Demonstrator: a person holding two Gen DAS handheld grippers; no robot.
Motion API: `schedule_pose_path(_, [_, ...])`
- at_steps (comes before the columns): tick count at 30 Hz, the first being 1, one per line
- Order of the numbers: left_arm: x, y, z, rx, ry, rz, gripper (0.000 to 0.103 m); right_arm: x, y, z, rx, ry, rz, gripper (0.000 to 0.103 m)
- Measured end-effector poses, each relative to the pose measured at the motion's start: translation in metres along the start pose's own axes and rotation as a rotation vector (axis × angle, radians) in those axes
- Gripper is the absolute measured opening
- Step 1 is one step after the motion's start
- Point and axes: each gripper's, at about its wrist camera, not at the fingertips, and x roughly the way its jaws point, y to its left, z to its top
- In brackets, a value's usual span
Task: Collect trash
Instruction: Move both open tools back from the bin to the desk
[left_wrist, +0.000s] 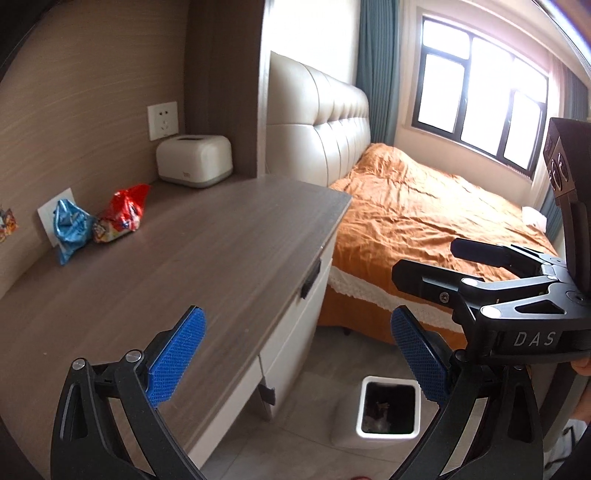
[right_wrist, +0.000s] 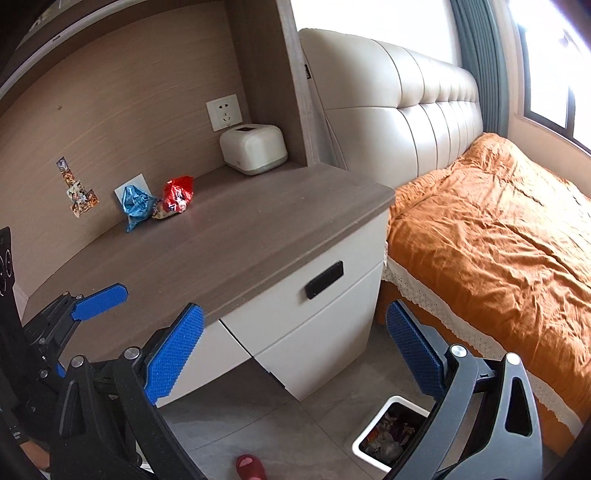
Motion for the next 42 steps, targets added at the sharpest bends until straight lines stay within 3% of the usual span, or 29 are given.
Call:
schedule_pose_path(15, [-0.048,0.121,0.031,-0.087,-0.105,0.09,0.098,0.03,0.11,0.063,-0.127,-0.07,0.082,0.099])
schedule_pose_path(26, [-0.056,0.192,0.045,-0.108,-0.111,0.17,0.098,0.051,0.169,0.089,-0.164,-0.087,0.099,0.099])
schedule_pose_path(34, [-0.032,0.229,0.062,-0.13,-0.103,0.25,0.098,0.091,0.185,0.113,-0.19,-0.075,0.152,0.099])
schedule_pose_path(42, [0.021,0.26,0.087,-0.134,-0.055,0.355,0.098,0.171,0.188,0.146,-0.191,-0.01,0.258,0.099])
